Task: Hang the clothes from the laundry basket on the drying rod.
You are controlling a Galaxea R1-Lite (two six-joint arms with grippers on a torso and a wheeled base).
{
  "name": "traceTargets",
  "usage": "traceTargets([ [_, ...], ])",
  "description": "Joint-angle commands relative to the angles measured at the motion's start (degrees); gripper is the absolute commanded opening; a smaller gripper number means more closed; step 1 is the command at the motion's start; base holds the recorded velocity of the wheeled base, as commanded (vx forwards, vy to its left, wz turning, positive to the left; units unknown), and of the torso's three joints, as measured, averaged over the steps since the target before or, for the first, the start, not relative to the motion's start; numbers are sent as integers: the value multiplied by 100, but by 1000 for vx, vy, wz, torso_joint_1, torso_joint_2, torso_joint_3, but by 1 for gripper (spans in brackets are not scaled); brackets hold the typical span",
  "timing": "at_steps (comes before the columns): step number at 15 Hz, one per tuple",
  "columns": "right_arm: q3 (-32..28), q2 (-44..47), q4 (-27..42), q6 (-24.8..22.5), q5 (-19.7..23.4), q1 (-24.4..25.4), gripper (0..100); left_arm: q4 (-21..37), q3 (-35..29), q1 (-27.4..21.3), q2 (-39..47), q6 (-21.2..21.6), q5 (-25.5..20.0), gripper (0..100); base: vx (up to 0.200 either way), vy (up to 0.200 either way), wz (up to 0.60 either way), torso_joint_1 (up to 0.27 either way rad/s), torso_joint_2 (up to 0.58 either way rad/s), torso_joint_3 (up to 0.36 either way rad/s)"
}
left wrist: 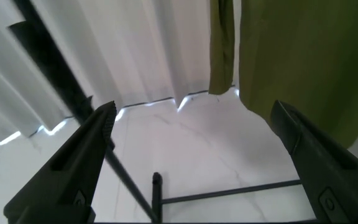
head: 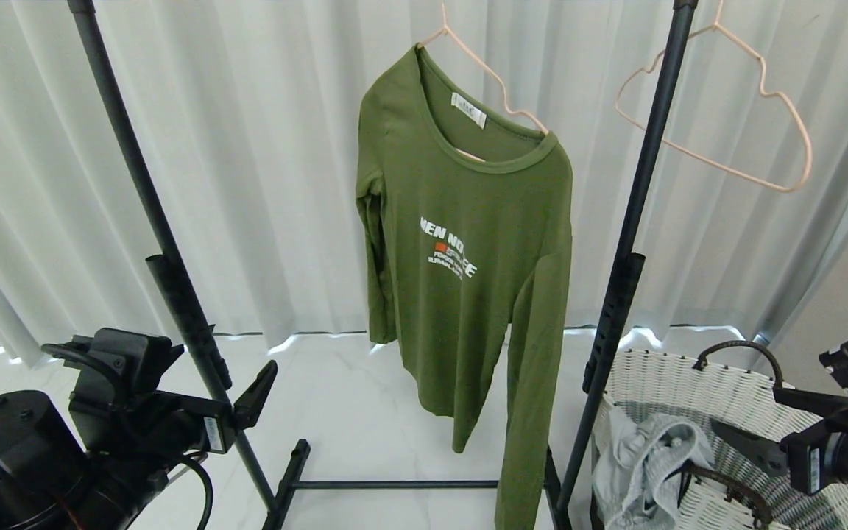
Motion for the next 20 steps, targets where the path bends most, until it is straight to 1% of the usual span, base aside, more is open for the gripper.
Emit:
traceTargets([
  [1,38,421,2,-137,-20,-16,100,-6,0,-68,41,3,4,100,0,0,0,0,0,0],
  [3,47,887,-33,-462,-38,-262,100,-6,0,-77,32,3,12,100,0,0,0,0,0,0],
  [4,47,992,-51,-629,-38,-358,100,-6,0,-77,6,3,91,100,0,0,0,0,0,0],
  [5,47,957,-51,-673,-38,-367,100,-6,0,-77,-12,3,171,100,0,0,0,0,0,0],
  [6,-6,922,-33,-858,-47,-367,100,-6,0,-77,-12,3,206,100,0,0,0,0,0,0],
  [7,-103,1010,-7,-1218,-82,-376,100,-6,0,-77,-3,3,206,100,0,0,0,0,0,0],
  [8,-217,1203,55,-1579,-328,-376,100,-6,0,-85,-3,3,214,100,0,0,0,0,0,0],
  [9,-305,1423,63,-1763,-715,-350,100,-6,0,-112,-12,3,214,100,0,0,0,0,0,0],
  [10,-446,1651,63,-1833,-943,-262,100,-6,0,-121,-21,3,214,100,0,0,0,0,0,0],
  [14,-657,1862,116,-1851,-996,134,100,-6,0,-121,-21,3,214,100,0,0,0,0,0,0],
  [18,-762,2223,116,-1842,-996,160,100,-6,0,-121,-21,3,214,100,0,0,0,0,0,0],
  [19,-982,2609,116,-1833,-1137,125,100,-6,0,-156,-12,3,214,100,0,0,0,0,0,0],
  [20,-1131,2961,98,-1833,-1400,37,100,-6,0,-156,-12,3,223,100,0,0,0,0,0,0],
])
